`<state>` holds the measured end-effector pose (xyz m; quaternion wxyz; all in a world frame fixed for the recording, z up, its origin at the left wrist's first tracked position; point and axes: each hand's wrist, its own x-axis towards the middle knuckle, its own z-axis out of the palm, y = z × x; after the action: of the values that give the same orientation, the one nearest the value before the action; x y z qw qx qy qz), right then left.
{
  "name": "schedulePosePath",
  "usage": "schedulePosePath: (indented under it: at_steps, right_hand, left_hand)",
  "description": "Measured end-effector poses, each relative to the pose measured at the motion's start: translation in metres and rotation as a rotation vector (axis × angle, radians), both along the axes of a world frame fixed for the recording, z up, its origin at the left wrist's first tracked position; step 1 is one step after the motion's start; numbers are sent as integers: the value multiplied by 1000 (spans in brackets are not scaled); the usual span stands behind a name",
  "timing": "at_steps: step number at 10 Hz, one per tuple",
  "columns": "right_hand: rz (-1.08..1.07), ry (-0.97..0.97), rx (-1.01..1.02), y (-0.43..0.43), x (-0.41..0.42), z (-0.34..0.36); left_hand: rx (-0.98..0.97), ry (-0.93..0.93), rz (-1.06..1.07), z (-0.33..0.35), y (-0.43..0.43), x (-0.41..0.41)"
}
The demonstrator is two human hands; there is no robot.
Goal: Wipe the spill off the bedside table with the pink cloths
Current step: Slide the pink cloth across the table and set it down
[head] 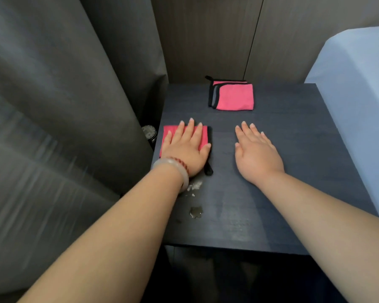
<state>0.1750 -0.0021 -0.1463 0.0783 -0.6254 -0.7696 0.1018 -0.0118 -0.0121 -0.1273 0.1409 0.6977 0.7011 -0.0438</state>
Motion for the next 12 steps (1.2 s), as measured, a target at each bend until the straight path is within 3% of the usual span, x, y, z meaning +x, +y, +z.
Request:
schedulePosePath:
  at_steps: [1, 4, 7, 10, 12]
  right_hand:
    - [10, -6, 1, -12, 8, 0]
    - [4, -22, 18, -18, 9, -2]
    - [11, -18, 6, -18, 10, -1]
    - [10, -34, 14, -15, 9, -2]
    - [17, -39, 11, -13, 10, -3]
  left_hand:
    - [-58, 4, 55, 3, 15, 6]
    - [50, 13, -40, -2, -78, 8]
    - [-37, 10, 68, 2, -20, -13]
    - [45, 31, 12, -1, -85, -12]
    - [-94, 16, 93, 4, -19, -16]
